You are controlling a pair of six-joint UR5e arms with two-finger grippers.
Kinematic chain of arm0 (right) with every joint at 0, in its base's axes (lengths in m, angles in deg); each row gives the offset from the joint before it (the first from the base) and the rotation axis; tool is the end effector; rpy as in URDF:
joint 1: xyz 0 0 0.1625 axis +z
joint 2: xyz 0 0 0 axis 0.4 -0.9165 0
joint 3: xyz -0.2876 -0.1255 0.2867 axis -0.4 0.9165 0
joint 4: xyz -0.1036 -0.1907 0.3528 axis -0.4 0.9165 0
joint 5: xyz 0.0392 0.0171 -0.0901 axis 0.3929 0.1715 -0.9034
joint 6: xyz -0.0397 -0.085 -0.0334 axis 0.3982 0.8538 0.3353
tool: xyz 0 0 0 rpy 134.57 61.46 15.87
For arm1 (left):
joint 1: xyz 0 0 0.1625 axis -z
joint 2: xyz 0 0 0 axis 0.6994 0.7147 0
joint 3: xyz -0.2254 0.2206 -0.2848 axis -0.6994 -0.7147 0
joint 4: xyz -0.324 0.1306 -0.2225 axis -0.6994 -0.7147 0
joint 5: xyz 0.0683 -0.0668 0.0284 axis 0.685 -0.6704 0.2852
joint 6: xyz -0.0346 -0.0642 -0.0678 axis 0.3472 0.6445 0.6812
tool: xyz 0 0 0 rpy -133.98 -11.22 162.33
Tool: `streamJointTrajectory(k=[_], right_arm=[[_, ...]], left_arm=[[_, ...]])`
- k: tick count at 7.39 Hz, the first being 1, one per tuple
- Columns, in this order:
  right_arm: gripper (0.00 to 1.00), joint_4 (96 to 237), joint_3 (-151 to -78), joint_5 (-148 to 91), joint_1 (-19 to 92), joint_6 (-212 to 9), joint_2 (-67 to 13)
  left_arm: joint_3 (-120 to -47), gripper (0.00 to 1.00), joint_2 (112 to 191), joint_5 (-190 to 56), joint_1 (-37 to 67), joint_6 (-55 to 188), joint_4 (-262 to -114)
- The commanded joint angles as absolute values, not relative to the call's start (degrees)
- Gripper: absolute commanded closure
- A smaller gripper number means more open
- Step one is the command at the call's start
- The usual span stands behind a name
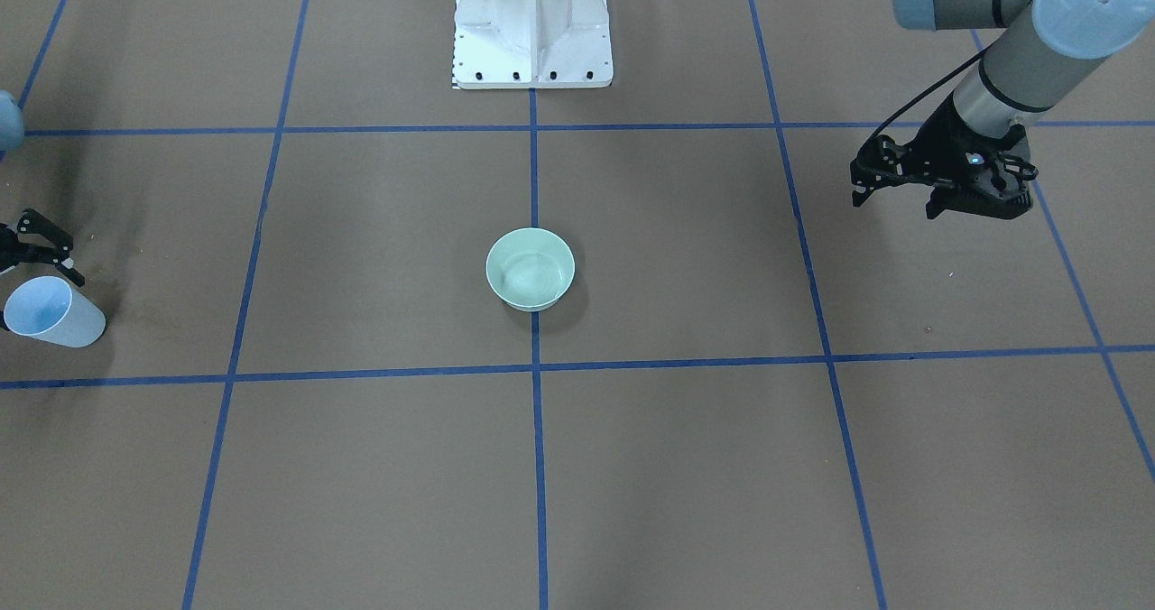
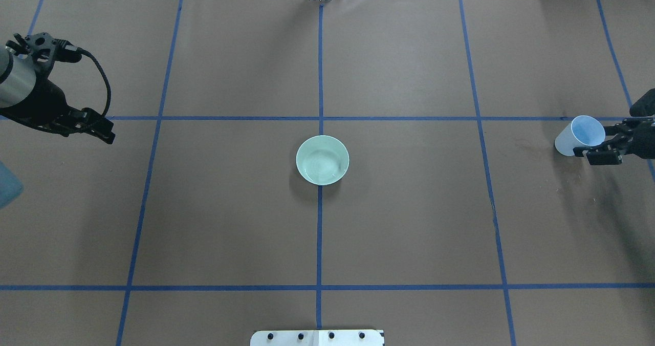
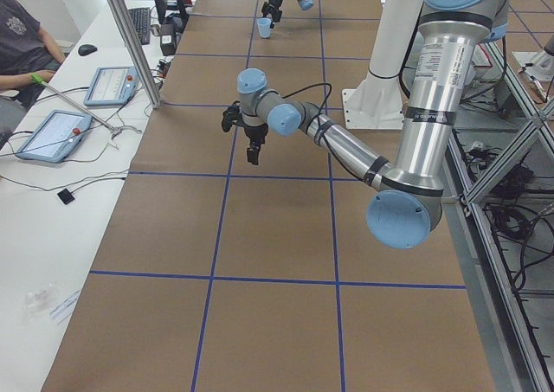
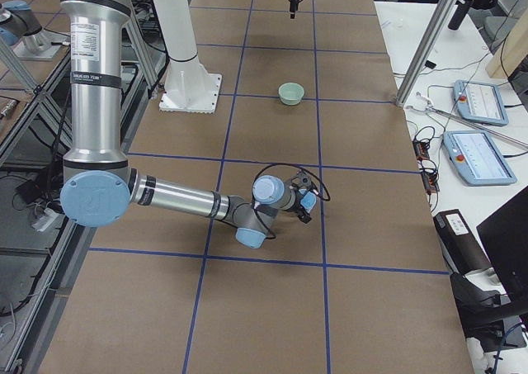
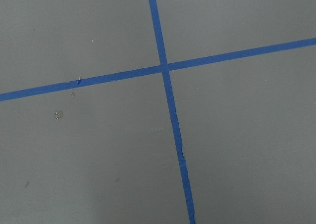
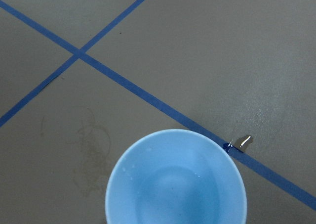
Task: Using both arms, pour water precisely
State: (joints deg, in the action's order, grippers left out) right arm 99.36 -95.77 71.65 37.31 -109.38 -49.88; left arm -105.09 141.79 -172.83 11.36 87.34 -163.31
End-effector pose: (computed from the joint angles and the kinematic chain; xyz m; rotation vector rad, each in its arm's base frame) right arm -0.1626 -0.4542 0.6611 0.7074 -0.9369 -0.3892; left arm 0.2383 -0.4787 0.3823 0.0988 0.8448 0.1687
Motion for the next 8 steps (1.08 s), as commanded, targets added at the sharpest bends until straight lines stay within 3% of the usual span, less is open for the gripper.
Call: streamJointTrajectory(k=[1, 8], right_arm=[[0.01, 99.43, -94.74, 70.72, 36.98, -109.38, -48.55], [0.04, 98.9, -94.21, 70.89, 36.98, -109.55, -48.02]], left_arm=[[-105.08, 0.0, 141.92, -172.82, 11.34, 87.35, -163.32], [-105.08, 0.0, 142.01, -172.73, 11.34, 87.35, -163.23]])
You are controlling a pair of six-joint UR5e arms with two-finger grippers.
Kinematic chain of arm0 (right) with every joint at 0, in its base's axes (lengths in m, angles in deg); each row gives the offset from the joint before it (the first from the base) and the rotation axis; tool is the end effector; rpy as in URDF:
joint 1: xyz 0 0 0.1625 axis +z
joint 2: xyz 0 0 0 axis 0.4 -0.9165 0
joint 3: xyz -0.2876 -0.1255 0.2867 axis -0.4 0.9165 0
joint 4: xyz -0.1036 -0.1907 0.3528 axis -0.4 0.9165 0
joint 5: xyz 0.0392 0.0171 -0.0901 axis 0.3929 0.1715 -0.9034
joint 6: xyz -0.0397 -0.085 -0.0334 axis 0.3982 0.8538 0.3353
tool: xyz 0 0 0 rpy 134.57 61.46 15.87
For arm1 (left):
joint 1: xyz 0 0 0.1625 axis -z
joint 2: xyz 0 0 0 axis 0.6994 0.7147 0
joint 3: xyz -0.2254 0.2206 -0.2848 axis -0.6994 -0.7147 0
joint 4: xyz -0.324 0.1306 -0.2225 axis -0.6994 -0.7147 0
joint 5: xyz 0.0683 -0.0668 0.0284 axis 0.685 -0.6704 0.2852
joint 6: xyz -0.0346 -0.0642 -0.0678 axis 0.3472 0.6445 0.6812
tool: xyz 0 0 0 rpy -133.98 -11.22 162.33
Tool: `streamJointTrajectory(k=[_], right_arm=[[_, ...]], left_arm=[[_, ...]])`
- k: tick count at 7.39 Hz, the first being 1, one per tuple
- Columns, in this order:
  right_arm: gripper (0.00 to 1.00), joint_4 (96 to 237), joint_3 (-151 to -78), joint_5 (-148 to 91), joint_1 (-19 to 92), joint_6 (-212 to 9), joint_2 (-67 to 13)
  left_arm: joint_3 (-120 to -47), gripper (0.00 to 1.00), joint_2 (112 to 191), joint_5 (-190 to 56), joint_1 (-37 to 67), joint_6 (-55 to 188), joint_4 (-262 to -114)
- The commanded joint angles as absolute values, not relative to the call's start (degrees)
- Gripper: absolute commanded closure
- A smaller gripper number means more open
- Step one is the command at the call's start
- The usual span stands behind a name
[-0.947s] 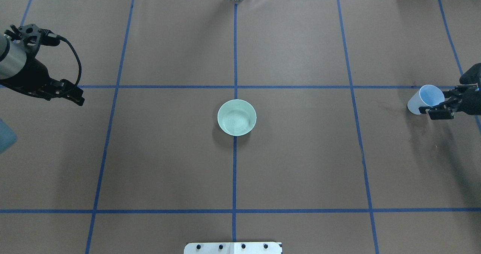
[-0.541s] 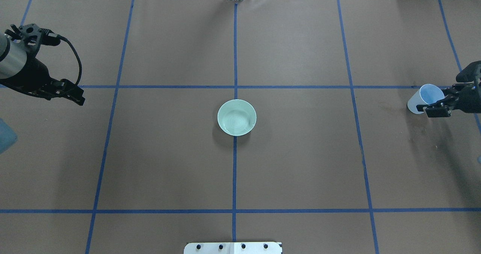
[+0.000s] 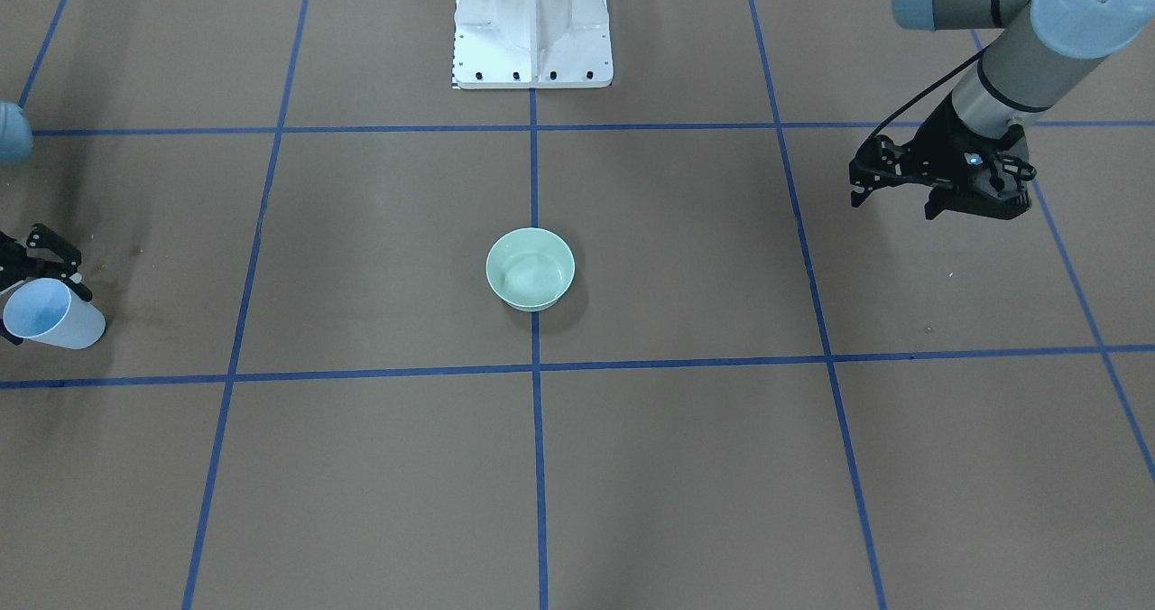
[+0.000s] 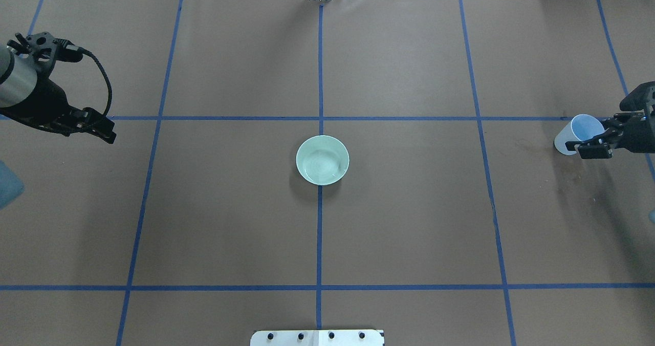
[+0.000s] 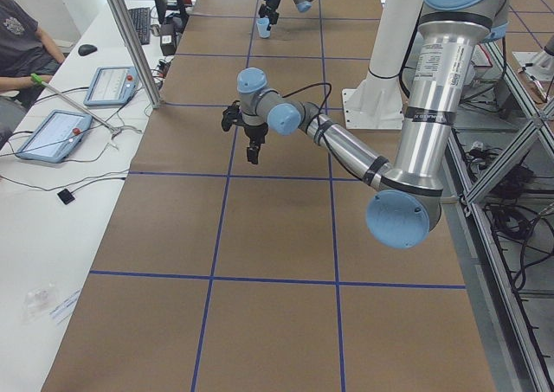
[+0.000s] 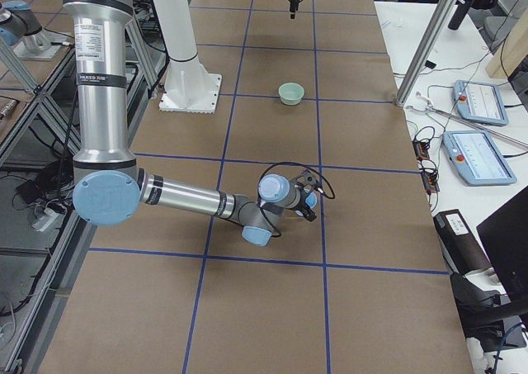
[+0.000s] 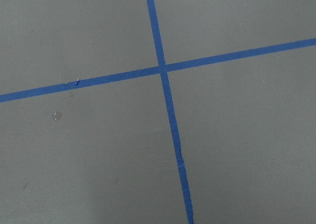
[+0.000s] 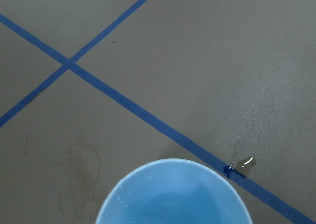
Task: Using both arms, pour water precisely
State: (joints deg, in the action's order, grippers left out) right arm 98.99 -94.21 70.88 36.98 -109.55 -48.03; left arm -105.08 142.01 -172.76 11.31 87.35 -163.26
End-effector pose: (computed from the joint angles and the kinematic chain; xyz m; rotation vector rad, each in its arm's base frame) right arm -0.1713 -0.4664 0.6585 0.7206 -0.9339 -0.3876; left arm 0.2391 -0.4793 0.3805 0.1015 0.8454 0.1699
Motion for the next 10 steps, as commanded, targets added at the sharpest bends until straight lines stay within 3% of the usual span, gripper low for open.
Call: streamJointTrajectory(k=[1, 2, 3, 4, 6, 8, 10], right_arm=[[0.05, 98.9, -94.21, 70.89, 36.98, -109.64, -48.02], [0.08, 98.9, -94.21, 70.89, 36.98, -109.73, -48.02], [0.16, 98.9, -94.21, 70.89, 36.98, -109.82, -48.02], [0.31, 98.9, -94.38, 70.89, 36.98, -109.82, -48.02], [0.51, 98.99, -96.65, 71.33, 37.06, -109.73, -47.93], [0.56, 101.61, -100.34, 71.42, 37.06, -109.82, -47.76], [0.56, 116.57, -110.5, 69.07, 36.89, -109.99, -46.27]], left_arm=[[-105.08, 0.0, 142.01, -172.64, 11.34, 87.35, -163.23], [-105.08, 0.0, 142.01, -172.64, 11.34, 87.61, -163.23], [-104.99, 0.0, 142.1, -172.64, 11.25, 87.61, -163.23], [-104.99, 0.0, 142.1, -172.64, 11.25, 87.61, -163.23], [-105.08, 0.0, 142.1, -172.56, 11.34, 87.7, -163.23], [-105.08, 0.0, 142.01, -172.64, 11.34, 87.7, -163.23], [-105.08, 0.0, 141.75, -172.64, 11.34, 87.7, -163.14]])
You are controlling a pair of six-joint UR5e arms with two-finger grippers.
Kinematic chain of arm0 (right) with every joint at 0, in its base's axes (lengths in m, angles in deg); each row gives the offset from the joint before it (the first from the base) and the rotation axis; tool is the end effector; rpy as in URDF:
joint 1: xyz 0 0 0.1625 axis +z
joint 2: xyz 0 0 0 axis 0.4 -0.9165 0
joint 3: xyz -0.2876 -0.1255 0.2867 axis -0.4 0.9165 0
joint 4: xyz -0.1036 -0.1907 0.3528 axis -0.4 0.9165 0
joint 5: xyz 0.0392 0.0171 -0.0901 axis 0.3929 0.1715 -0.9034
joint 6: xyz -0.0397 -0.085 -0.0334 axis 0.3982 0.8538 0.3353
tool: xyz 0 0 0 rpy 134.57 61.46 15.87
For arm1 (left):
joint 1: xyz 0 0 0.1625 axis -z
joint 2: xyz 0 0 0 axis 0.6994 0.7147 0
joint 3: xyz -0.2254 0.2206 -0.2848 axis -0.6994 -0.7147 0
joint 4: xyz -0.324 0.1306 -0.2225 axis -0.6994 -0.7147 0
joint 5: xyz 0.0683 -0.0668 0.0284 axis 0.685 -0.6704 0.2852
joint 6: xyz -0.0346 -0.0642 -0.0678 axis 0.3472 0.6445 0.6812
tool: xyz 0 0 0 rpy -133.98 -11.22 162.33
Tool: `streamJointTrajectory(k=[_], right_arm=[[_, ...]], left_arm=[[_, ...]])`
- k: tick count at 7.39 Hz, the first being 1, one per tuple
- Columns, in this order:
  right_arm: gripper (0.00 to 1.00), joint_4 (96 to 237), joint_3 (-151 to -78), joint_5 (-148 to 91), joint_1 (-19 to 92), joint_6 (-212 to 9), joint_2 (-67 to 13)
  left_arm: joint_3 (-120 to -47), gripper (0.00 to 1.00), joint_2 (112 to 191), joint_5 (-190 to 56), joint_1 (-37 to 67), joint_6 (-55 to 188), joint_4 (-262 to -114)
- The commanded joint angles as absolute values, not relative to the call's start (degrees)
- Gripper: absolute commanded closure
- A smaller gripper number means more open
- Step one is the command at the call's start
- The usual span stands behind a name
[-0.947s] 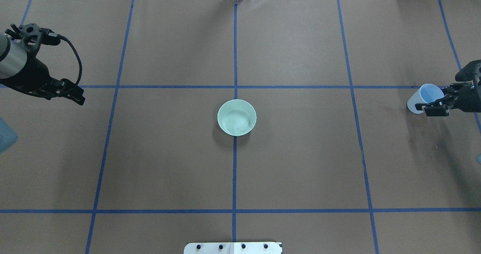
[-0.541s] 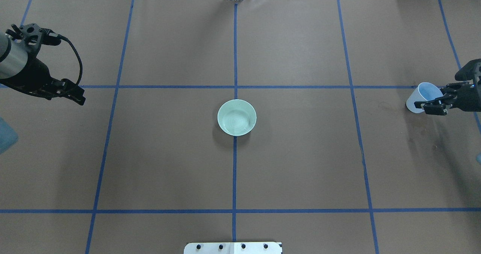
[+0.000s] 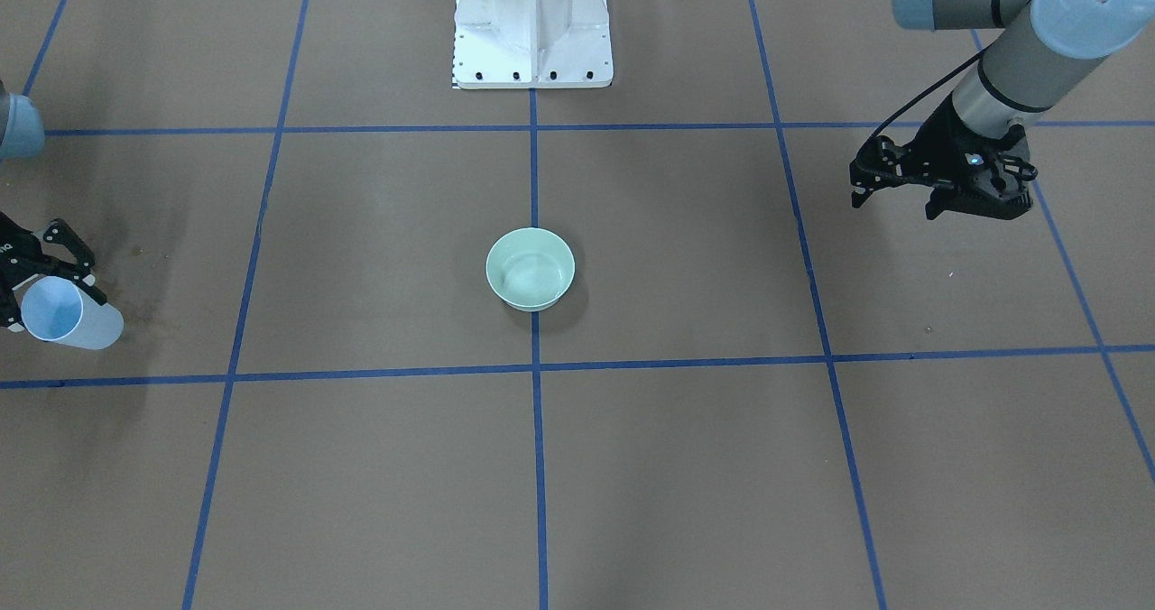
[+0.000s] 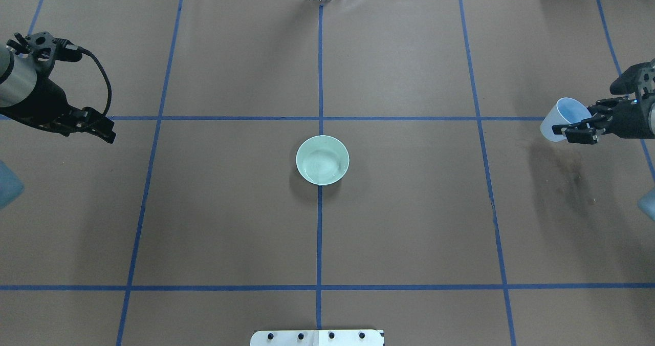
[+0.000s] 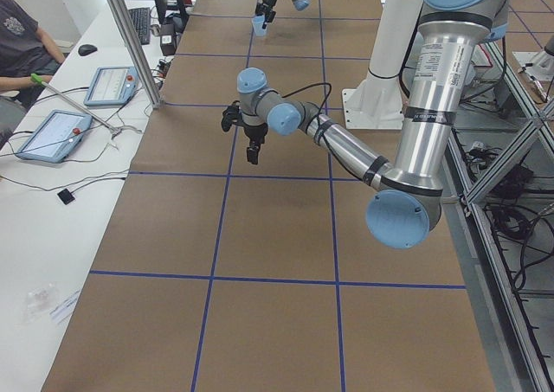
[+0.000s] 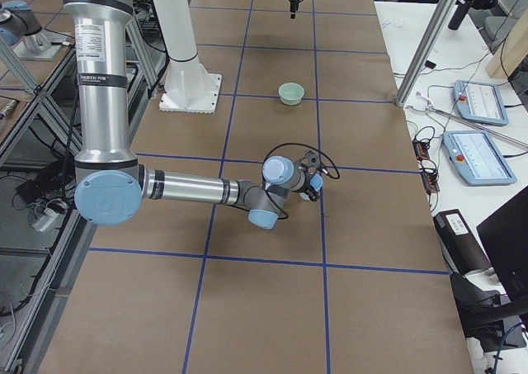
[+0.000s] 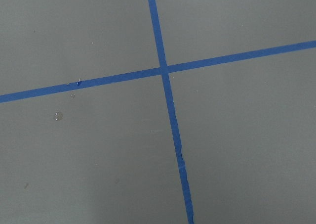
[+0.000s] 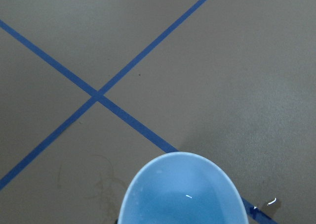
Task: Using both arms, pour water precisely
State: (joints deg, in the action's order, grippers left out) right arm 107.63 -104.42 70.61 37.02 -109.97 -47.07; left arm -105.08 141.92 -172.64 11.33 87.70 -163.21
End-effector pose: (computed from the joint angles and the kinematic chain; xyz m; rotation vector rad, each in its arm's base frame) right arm -0.1812 -0.4853 0.5787 0.7602 -0.9478 -0.3896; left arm 0.2387 -0.4792 0.3815 0.0983 0.8428 0.1624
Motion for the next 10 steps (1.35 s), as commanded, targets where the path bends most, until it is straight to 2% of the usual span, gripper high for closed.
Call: streamJointTrajectory(k=[1, 4, 5, 7, 9, 10], right_arm=[[0.56, 122.75, -114.9, 65.92, 34.36, -109.99, -45.13], [0.56, 149.36, -126.69, 56.43, 24.71, -109.82, -35.4], [0.56, 159.19, -127.77, 49.52, 17.45, -109.99, -29.97], [0.56, 180.47, -127.96, 41.99, 9.23, -109.99, -17.4], [0.56, 186.14, -126.3, 34.8, 2.28, -109.91, -13.24], [0.56, 191.49, -121.76, 33.64, 1.48, -109.56, -7.04]], left_arm=[[-104.82, 0.0, 141.66, -172.64, 11.34, 87.7, -163.14], [-103.68, 0.0, 141.66, -172.64, 11.25, 87.52, -163.31], [-102.45, 0.0, 142.09, -172.64, 10.99, 87.52, -163.32], [-101.39, 0.0, 142.54, -172.64, 10.99, 87.35, -163.4], [-101.39, 0.0, 142.97, -172.64, 10.9, 87.61, -163.4], [-101.47, 0.0, 143.06, -172.64, 10.9, 87.7, -163.4]])
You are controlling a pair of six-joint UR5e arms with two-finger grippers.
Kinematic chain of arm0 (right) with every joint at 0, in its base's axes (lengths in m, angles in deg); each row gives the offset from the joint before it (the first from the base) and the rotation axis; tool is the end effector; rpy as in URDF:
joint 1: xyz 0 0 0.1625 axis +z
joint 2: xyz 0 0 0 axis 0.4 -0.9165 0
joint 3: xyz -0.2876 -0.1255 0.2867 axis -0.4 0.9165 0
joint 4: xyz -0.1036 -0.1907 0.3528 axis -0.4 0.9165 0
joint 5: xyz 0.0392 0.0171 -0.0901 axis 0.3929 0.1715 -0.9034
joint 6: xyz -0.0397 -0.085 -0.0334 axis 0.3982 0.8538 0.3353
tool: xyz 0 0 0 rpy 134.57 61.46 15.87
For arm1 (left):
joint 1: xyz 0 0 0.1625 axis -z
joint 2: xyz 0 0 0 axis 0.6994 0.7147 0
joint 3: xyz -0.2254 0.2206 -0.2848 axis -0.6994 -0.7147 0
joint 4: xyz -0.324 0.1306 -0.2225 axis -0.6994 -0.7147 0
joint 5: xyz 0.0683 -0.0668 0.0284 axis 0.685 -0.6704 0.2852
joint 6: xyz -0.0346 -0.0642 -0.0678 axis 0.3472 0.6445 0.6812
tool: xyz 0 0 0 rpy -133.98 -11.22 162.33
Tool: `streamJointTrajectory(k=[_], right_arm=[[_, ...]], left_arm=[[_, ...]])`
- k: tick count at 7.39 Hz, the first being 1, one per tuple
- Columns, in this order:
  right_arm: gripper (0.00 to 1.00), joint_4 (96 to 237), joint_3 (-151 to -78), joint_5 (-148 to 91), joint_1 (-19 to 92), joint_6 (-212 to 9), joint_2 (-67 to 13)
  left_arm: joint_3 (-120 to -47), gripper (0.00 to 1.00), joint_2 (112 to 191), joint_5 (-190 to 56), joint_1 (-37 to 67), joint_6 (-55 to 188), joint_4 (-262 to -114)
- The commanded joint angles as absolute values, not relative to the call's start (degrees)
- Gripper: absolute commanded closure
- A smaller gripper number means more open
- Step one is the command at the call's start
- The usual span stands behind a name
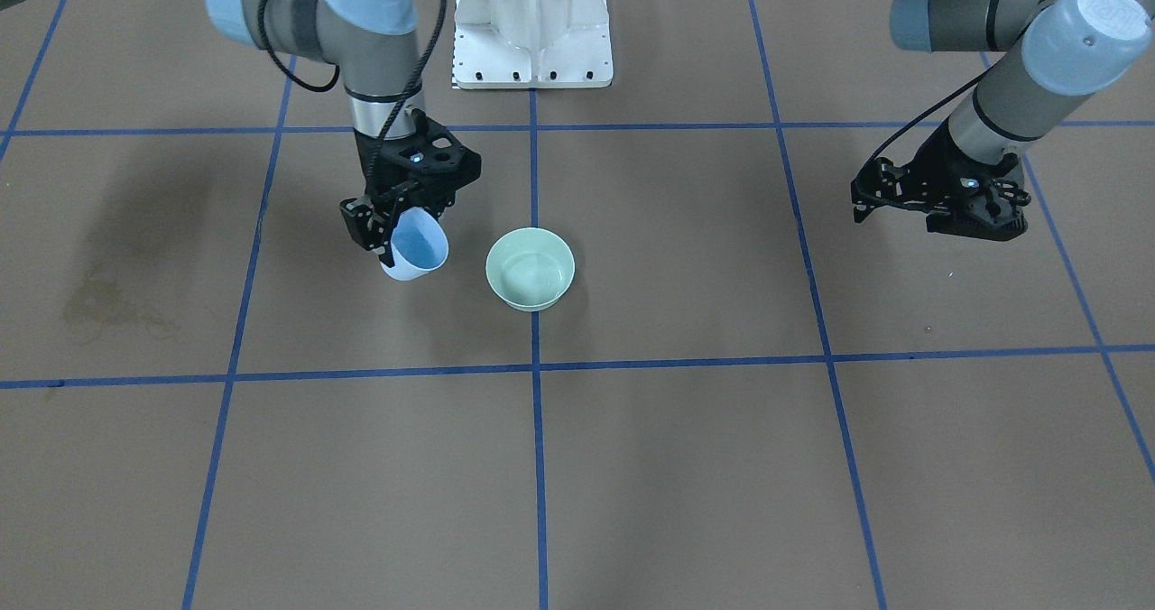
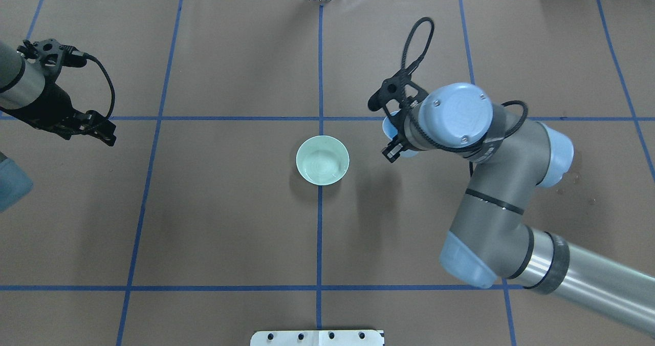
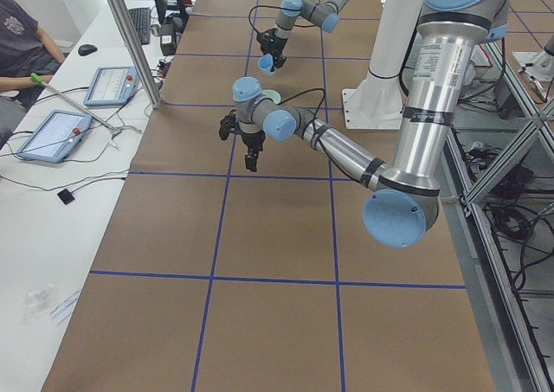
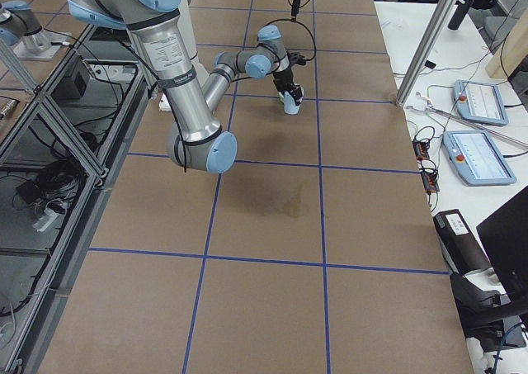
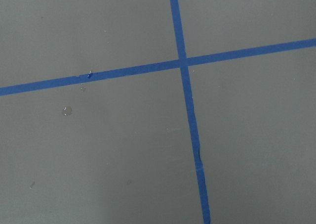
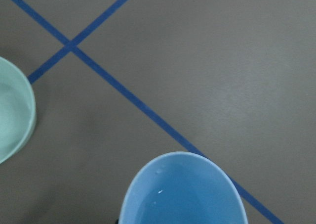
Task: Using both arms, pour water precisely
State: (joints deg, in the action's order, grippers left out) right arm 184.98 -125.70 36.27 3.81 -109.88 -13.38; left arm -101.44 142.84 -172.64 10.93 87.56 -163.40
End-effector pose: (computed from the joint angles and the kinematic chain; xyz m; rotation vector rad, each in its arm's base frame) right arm -0.5060 -0.4167 0.2271 0.5758 -0.4950 -0.6174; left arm 0.2510 -0.4905 0.4019 0.0601 0.8208 0.1569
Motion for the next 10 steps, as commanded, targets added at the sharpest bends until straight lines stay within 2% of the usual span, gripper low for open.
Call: streamJointTrajectory(k=[1, 5, 8, 10], right_arm=[[0.56, 195.89, -119.71, 31.28, 0.42, -108.42, -3.84], [0.56, 200.59, -110.5, 17.82, -3.63, -104.28, 2.69], [0.58, 209.26, -109.24, 9.29, -6.35, -101.05, 5.58], [0.6, 210.0, -105.57, 5.35, -7.75, -99.63, 6.37]], left_arm=[[-101.21, 0.0, 142.98, -172.56, 10.9, 87.52, -163.4], [-100.69, 0.0, 143.15, -172.64, 10.81, 87.52, -163.4], [-100.77, 0.0, 143.15, -172.64, 10.81, 87.61, -163.49], [-100.86, 0.0, 143.24, -172.73, 10.81, 89.7, -163.58]])
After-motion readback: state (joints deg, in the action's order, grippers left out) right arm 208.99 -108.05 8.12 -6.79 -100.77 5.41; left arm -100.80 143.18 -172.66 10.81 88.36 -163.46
